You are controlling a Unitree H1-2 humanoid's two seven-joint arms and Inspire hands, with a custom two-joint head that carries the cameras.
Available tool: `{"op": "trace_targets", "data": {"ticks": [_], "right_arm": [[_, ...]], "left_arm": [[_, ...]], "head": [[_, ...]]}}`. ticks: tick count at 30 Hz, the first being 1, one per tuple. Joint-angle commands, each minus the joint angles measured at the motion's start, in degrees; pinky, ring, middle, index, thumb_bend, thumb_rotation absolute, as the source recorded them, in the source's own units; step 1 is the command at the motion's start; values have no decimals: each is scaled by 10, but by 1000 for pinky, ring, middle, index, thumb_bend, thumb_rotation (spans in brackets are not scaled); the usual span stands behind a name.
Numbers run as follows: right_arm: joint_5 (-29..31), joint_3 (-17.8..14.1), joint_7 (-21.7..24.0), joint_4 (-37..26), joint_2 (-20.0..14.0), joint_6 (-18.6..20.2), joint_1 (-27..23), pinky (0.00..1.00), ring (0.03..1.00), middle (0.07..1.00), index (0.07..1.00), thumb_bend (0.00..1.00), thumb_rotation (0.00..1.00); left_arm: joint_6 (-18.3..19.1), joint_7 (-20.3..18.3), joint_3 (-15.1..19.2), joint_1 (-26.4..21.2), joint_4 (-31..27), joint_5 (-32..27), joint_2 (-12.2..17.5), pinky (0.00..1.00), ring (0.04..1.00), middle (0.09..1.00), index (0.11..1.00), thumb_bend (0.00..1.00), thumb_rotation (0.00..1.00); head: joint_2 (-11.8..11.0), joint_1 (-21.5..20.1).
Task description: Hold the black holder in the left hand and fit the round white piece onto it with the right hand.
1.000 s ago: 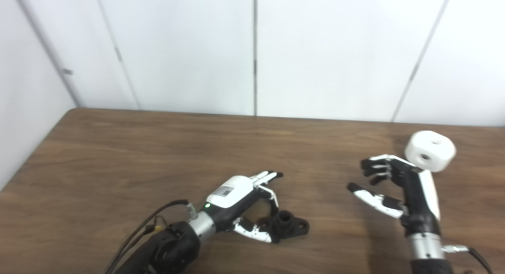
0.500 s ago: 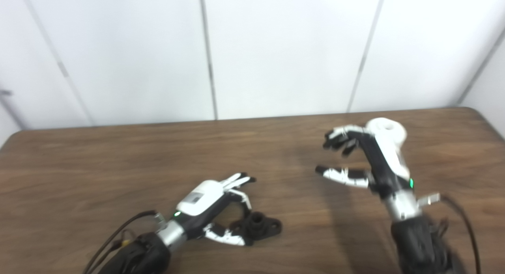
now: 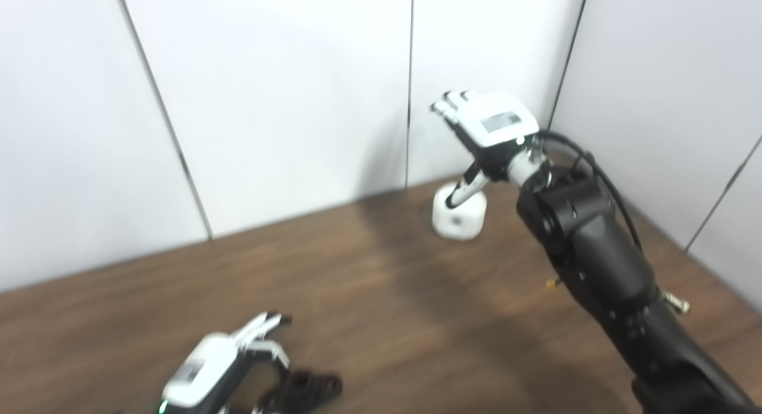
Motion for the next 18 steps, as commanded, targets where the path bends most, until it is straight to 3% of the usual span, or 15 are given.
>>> {"op": "trace_targets", "data": {"ticks": [1,8,13,18], "right_arm": [[-17,2,17,14,-10,7,-21,874,992,1000,948,995,367],[-46,22,63,91,-27,10,-61,878,1000,1000,931,1000,366],[-30,28,63,143,-28,11,-78,888,1000,1000,936,1000,380],[5,29,104,180,-19,33,-98,958,1000,1000,952,1000,392]], "left_arm": [[20,-37,-11,19,45,22,19,838,966,935,487,522,53],[-4,-16,-10,19,65,30,22,818,960,928,486,522,56],[-2,-18,-8,22,60,25,24,834,963,926,486,522,55],[1,-24,-8,24,51,24,26,830,965,933,486,522,56]], "head": [[-4,-3],[-7,-6],[-5,-6],[0,1]]}}
